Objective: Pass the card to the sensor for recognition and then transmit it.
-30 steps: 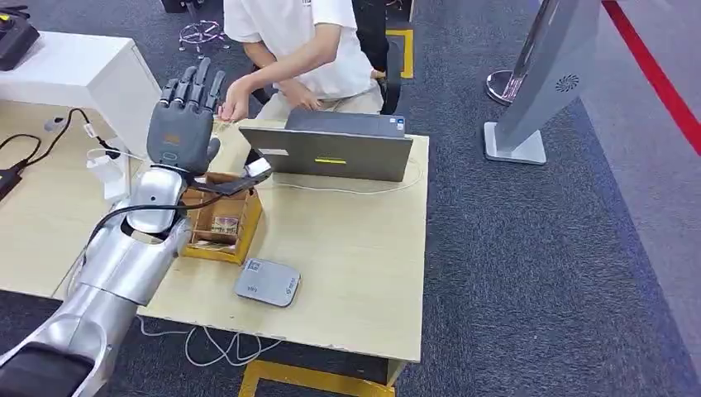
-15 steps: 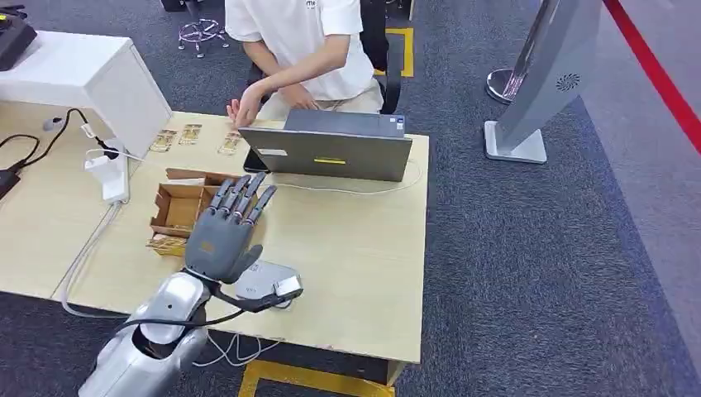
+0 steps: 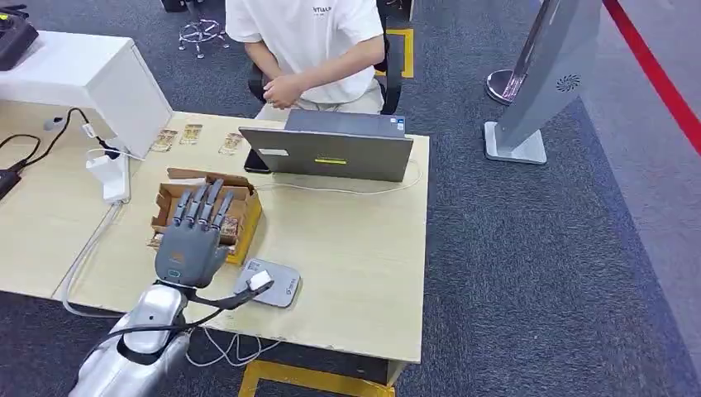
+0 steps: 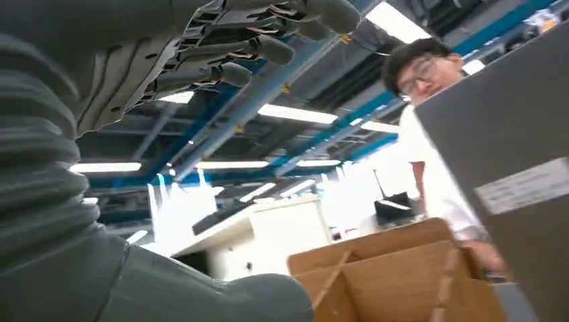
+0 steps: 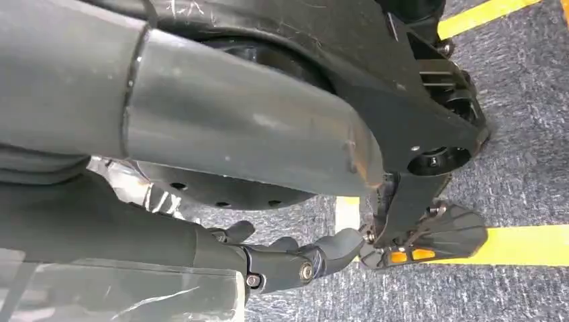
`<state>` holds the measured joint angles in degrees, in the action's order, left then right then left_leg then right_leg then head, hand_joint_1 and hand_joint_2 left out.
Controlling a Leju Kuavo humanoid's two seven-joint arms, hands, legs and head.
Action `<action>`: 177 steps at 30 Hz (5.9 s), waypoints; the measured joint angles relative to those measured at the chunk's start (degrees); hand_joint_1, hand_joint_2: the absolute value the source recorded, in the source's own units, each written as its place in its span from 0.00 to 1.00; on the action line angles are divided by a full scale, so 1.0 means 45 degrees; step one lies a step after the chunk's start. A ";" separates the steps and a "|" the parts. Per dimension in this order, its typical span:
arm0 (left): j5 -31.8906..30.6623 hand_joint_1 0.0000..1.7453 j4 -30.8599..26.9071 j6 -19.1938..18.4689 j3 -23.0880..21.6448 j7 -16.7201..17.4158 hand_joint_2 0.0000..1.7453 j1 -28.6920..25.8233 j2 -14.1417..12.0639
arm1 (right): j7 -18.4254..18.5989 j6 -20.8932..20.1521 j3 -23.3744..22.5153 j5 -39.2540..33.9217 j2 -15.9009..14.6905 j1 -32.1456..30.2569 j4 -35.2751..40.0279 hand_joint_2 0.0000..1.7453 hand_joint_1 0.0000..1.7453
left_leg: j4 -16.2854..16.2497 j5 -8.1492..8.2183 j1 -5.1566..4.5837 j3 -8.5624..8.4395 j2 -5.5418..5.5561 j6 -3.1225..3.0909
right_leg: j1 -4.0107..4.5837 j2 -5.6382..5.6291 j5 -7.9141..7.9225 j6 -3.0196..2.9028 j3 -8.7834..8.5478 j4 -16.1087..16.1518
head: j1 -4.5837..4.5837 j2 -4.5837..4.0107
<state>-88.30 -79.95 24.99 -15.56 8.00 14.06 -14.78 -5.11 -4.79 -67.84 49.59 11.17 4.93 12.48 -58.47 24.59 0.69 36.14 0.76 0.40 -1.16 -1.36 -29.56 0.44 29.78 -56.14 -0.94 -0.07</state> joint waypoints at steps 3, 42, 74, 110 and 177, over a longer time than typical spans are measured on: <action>-0.0068 0.00 0.0520 0.0315 0.0442 -0.0034 1.00 0.0042 0.0000 | 0.0029 0.0000 0.0005 0.0014 0.0000 0.0001 0.0000 0.00 0.00 | 0.0000 0.0001 0.0001 0.0000 0.0000 0.0000 | 0.0001 0.0000 -0.0002 -0.0001 0.0003 0.0000 | 0.0005 0.0000; -0.0340 0.00 0.0300 0.1550 0.1058 -0.0291 1.00 -0.0967 -0.0204 | 0.0034 0.0000 0.0019 0.0039 -0.0005 0.0018 0.0000 0.00 0.00 | 0.0001 0.0004 0.0003 -0.0001 0.0009 0.0002 | 0.0001 0.0005 -0.0006 -0.0001 0.0030 0.0001 | 0.0005 0.0000; -0.0340 0.28 0.3118 0.0771 0.1053 -0.0330 1.00 0.0533 0.0432 | 0.0063 0.0000 0.0019 0.0043 -0.0005 0.0028 -0.0005 0.00 0.00 | -0.0001 0.0002 0.0000 0.0000 0.0009 -0.0001 | -0.0001 0.0003 -0.0003 -0.0001 0.0007 0.0001 | 0.0005 0.0000; 0.0597 1.00 0.1722 0.0423 0.0991 -0.1117 1.00 0.0192 0.0777 | -0.0010 0.0000 -0.0170 -0.0374 -0.0005 0.0022 0.0000 0.00 0.00 | -0.0004 0.0002 0.0000 0.0001 0.0009 -0.0001 | -0.0003 0.0004 -0.0003 -0.0001 0.0010 0.0001 | 0.0005 0.0000; 0.1802 0.00 0.3132 0.2476 0.0505 -0.2200 1.00 0.4964 -0.0301 | 0.0107 0.0000 0.0049 -0.0039 -0.0005 0.0081 -0.0039 0.00 0.00 | 0.0002 -0.0025 0.0017 -0.0018 0.0034 0.0006 | 0.0015 0.0034 0.0014 -0.0031 -0.0001 -0.0009 | -0.0010 0.0000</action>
<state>-80.19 -65.86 36.13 -13.29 -1.90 36.39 -16.13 -4.63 -4.79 -67.63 49.42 11.15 5.30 12.31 -58.47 24.48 0.76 36.06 0.91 0.43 -1.10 -1.20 -29.49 0.30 29.77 -56.18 -0.98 -0.07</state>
